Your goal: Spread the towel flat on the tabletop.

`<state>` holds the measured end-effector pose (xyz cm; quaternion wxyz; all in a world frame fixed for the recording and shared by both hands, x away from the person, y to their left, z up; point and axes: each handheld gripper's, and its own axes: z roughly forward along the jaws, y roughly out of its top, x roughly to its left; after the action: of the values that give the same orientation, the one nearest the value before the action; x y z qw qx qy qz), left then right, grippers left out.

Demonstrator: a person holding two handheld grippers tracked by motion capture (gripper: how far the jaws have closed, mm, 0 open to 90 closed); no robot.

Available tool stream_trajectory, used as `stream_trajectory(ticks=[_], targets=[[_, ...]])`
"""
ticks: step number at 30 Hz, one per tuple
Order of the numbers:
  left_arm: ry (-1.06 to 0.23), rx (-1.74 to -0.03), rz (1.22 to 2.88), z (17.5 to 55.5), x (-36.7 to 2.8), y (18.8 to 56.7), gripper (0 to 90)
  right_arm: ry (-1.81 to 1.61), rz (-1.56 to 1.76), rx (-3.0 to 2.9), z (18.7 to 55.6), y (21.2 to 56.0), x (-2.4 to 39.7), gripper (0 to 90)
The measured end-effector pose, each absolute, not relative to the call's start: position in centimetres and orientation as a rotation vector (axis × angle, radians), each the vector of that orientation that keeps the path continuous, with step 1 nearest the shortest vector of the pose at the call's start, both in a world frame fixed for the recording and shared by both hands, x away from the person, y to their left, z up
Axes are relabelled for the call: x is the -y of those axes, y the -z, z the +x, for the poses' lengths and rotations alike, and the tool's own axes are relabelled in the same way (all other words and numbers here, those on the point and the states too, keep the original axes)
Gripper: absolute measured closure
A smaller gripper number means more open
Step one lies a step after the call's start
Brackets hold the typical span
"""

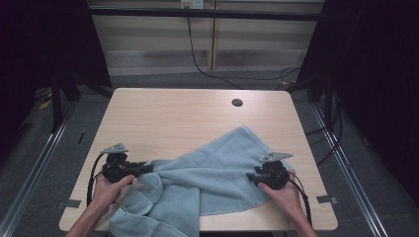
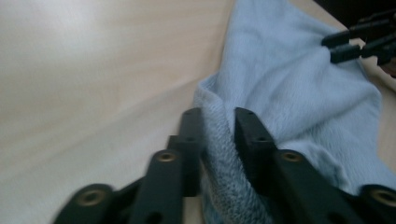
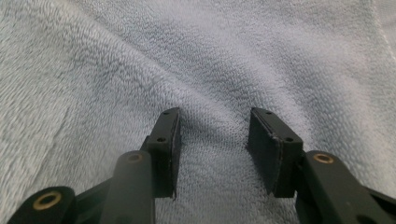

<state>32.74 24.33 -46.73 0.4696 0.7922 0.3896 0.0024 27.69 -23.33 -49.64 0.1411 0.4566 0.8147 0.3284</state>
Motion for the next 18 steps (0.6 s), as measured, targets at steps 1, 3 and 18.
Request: stream_trajectory(ticks=[1, 3, 18], targets=[[-0.014, -0.968, 1.898, 34.0, -24.0, 46.1, 62.2, -0.935, 1.291, -2.356, 28.6, 49.7, 22.8, 54.4], [-0.016, -0.976, 1.876, 34.7, -23.9, 46.0, 59.4, -0.945, 1.295, -2.359, 29.7, 49.7, 22.4, 53.8], [-0.011, -1.027, 2.048, 38.9, -20.6, 50.3, 74.1, -0.989, 1.310, -2.309, 38.0, 50.4, 19.2, 50.7]])
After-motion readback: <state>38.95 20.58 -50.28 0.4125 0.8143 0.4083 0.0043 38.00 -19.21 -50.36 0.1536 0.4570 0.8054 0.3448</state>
